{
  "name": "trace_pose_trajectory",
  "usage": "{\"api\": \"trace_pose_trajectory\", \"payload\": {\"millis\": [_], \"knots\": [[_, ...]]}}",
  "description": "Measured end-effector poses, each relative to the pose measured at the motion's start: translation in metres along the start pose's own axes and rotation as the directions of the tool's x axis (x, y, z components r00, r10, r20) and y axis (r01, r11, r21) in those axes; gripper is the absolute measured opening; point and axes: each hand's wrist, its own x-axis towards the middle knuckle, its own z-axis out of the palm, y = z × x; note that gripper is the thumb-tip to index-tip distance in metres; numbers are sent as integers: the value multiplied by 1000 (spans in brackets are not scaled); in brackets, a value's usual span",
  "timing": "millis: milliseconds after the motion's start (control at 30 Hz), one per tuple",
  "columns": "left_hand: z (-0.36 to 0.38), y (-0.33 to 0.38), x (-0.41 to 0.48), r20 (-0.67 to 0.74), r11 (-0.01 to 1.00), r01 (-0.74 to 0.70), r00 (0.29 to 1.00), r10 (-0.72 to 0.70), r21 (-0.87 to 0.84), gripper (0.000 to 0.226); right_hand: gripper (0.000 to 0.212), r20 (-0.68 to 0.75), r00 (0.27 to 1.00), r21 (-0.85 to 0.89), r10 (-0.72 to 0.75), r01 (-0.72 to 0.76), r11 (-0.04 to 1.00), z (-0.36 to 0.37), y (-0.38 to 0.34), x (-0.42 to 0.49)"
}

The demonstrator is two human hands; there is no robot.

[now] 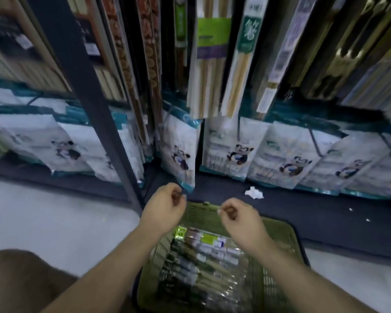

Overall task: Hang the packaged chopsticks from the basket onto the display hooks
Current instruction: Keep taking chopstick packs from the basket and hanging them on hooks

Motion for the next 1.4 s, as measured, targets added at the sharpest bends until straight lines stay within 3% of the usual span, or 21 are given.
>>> {"api": "trace_pose_trajectory", "payload": {"millis": [67,167,300,500,633,833,1000,1133,1400], "knots": [[13,-34,-9,19,995,97,995,-98,36,24,9,86,993,-89,84,-76,993,33,34,-1],[26,-75,-23,-70,966,250,967,-246,66,35,22,193,964,-231,183,-137,963,77,75,-1],[35,-106,-31,-40,916,401,915,-401,-23,40,26,240,943,-270,229,-161,949,124,116,1],[52,-118,-53,85,904,419,907,-412,-86,22,28,315,917,-321,245,-140,937,161,159,8],[56,-121,-54,86,856,482,876,-475,-186,23,30,328,911,-366,251,-123,922,171,174,16],[57,-122,-49,85,849,491,871,-485,-196,25,31,366,884,-440,289,-109,891,180,183,29],[60,-127,-47,69,863,473,881,-468,-179,26,37,208,967,-499,148,-25,866,177,178,47],[62,-132,-45,57,874,460,887,-457,-157,25,47,269,942,-612,199,7,791,182,176,61],[66,-138,-44,57,875,450,893,-447,-178,25,38,342,915,-634,215,56,771,184,184,69]]}}
